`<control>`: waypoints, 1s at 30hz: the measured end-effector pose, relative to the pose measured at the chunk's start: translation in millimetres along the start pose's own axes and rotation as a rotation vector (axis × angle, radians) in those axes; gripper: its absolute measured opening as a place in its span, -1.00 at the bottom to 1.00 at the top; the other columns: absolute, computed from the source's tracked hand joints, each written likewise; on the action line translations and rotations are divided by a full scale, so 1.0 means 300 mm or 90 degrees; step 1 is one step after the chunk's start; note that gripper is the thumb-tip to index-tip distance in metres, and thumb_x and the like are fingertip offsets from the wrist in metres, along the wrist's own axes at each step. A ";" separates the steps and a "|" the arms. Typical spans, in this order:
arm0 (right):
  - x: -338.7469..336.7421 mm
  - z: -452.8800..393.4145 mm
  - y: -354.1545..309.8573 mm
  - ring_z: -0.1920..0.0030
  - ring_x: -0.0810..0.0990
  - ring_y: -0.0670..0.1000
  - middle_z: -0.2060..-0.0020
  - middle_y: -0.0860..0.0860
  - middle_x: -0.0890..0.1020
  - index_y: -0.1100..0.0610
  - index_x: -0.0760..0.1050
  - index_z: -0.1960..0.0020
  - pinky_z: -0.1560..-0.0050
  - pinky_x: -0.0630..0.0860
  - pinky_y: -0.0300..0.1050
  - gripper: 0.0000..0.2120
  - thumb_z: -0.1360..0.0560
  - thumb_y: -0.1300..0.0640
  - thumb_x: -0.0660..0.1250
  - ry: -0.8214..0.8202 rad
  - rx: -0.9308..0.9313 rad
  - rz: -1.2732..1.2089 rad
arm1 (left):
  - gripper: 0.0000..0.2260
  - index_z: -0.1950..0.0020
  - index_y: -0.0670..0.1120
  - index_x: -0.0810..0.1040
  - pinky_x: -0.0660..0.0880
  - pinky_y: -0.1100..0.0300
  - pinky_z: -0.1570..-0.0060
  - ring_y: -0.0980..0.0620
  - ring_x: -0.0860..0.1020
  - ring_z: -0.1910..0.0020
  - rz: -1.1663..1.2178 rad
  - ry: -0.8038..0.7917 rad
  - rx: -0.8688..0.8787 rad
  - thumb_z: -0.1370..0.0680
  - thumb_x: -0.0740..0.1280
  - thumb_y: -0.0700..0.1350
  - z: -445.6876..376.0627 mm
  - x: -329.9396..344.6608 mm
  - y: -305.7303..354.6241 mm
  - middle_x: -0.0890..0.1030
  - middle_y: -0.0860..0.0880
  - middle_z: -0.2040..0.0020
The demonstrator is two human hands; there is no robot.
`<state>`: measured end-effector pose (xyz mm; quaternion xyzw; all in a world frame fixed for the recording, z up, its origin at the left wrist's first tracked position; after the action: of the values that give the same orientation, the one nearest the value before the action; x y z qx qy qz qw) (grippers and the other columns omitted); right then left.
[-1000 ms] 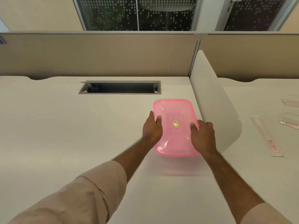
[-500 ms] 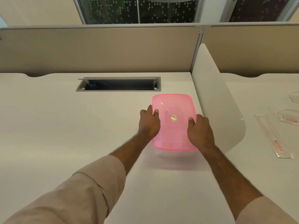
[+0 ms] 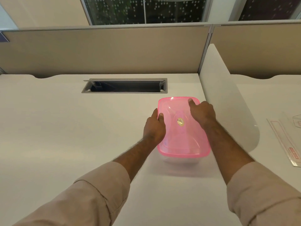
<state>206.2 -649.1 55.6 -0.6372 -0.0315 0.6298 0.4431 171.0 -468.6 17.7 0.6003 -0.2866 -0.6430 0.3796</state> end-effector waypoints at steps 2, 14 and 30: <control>0.011 -0.048 -0.019 -0.18 0.56 0.29 -0.21 0.25 0.58 0.31 0.48 -0.25 -0.13 0.50 0.06 -0.27 -0.52 -0.33 0.08 -0.002 0.008 -0.020 | -0.57 -0.55 0.02 0.30 0.47 -0.09 -0.30 -0.17 0.54 -0.31 0.001 -0.004 0.003 -0.70 0.00 0.07 -0.005 0.001 -0.004 0.55 -0.07 -0.38; 0.015 -0.176 -0.008 -0.22 0.50 0.33 -0.20 0.35 0.53 0.37 0.45 -0.25 -0.18 0.44 0.10 -0.31 -0.60 -0.23 -0.05 -0.155 -0.031 0.022 | -0.63 -0.45 -0.01 0.37 0.56 -0.01 -0.17 -0.10 0.59 -0.16 0.022 -0.044 0.009 -0.68 0.01 -0.01 -0.012 -0.009 -0.001 0.59 -0.06 -0.24; 0.050 -0.183 0.015 -0.22 0.51 0.28 -0.23 0.26 0.55 0.29 0.45 -0.30 -0.20 0.42 0.05 -0.45 -0.64 -0.10 -0.05 -0.023 -0.043 0.047 | -0.32 -0.48 -0.18 0.30 0.50 -0.06 -0.24 -0.22 0.50 -0.31 -0.054 -0.024 -0.131 -0.58 0.07 0.31 -0.262 0.000 0.141 0.43 -0.19 -0.45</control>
<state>252.4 -671.8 31.0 -0.6413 -0.0372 0.6555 0.3971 254.9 -485.0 43.4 0.5575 -0.2003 -0.6954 0.4067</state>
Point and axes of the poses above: each hand's wrist, its own z-axis away from the middle knuckle, its own x-axis out of the palm, y = z × x, the point moved 1 cm from there along -z, towards the middle knuckle
